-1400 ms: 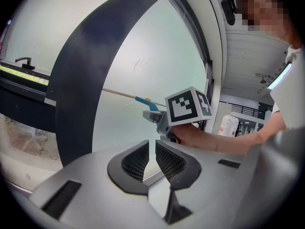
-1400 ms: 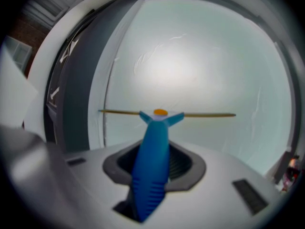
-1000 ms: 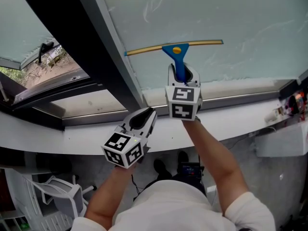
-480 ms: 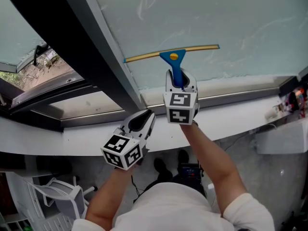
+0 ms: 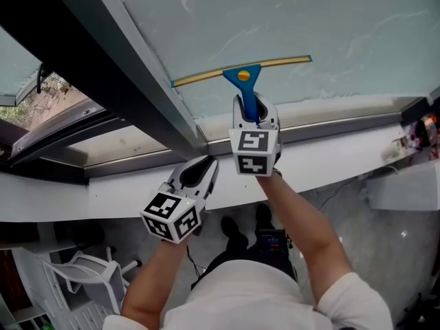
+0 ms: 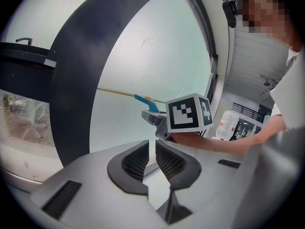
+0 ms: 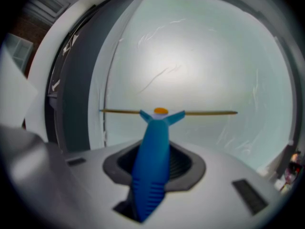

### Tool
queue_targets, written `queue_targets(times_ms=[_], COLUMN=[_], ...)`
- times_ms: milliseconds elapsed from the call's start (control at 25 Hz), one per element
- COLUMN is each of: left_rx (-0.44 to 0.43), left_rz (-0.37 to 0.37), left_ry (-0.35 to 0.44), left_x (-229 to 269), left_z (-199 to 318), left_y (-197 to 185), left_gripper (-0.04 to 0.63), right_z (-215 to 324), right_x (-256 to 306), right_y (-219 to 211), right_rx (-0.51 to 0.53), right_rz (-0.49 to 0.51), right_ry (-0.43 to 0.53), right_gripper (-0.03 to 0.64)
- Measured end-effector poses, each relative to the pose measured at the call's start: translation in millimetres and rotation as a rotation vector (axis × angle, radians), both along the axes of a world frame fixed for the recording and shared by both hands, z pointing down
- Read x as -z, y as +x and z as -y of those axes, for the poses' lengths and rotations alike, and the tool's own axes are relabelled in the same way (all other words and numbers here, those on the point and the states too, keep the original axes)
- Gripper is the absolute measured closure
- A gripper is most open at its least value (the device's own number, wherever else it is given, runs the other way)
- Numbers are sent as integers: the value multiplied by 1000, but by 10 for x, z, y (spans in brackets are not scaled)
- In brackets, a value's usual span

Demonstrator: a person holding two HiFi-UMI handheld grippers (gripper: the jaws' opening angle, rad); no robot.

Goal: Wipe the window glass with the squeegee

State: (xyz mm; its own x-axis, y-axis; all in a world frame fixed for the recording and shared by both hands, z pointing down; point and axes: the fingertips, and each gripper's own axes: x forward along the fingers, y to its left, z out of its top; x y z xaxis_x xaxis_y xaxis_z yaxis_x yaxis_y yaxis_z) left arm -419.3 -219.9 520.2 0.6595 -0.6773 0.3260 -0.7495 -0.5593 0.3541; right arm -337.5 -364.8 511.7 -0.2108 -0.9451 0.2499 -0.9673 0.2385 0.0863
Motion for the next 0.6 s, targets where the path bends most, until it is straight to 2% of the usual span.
queue_targets(times_ms=[600], left_rx=[-24], left_rz=[-7], left_ry=[-65], left_x=[-404], left_z=[35], left_y=[171], left_gripper=[529], right_z=[-17], right_x=[-528], right_y=[-20], right_rx=[13], right_rz=[21], right_ry=[-25], right_gripper=[485])
